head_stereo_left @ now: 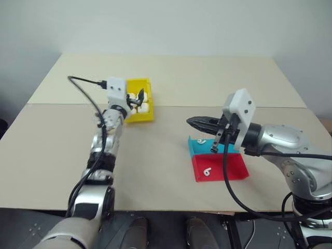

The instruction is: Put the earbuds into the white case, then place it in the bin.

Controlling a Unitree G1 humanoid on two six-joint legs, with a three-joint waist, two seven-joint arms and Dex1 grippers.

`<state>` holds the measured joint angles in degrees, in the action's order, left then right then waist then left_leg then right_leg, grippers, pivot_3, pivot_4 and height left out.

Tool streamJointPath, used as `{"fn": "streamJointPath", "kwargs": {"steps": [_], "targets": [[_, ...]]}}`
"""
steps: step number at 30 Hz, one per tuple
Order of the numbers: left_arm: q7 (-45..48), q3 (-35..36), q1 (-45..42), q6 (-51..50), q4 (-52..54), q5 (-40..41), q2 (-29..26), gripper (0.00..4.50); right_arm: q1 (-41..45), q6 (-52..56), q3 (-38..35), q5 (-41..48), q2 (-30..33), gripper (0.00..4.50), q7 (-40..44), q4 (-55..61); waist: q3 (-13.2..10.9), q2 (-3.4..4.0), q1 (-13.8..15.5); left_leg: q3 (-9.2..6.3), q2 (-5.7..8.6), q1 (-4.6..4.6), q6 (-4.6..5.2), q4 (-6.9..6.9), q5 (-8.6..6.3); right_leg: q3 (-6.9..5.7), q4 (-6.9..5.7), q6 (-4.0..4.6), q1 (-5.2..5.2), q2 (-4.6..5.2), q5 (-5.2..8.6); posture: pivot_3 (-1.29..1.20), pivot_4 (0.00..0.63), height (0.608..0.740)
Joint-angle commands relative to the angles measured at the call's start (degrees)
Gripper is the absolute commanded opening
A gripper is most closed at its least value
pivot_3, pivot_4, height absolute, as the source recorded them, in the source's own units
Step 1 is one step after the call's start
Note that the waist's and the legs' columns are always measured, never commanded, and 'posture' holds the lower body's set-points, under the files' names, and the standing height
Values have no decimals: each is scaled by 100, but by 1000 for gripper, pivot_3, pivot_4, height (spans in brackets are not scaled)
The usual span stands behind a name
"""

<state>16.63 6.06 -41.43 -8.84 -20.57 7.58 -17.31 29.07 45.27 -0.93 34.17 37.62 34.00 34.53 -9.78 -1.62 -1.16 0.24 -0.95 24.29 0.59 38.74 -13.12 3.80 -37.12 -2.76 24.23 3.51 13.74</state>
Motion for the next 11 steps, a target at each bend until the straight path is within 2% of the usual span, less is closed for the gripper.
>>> {"fn": "streamJointPath", "kwargs": {"steps": [1, 5, 11], "targets": [[922, -17, 759, -908, 2117, 615, -641, 4486, -64, -616, -90, -472, -134, 0, -220, -143, 0, 1, -18, 0, 0, -1, -2, 0, 1, 0, 1, 1, 2, 0, 0, 0, 150, 740], [2005, 436, 2229, -1960, 4395, 1833, -1740, 4486, -496, -1056, -76, -746, 75, 0, 149, -398, 2, 3, -2, 2, -3, -5, -3, 0, 1, 2, 2, 1, -4, 3, 0, 0, 150, 740], [2550, 1323, 3867, -2634, 6015, 2733, -2739, 4486, -1026, -1561, -94, -957, 523, 0, 846, -563, 3, 5, 41, 8, -11, -20, -3, 2, 1, 1, 15, 4, -19, 10, 2, 0, 150, 740]]}}
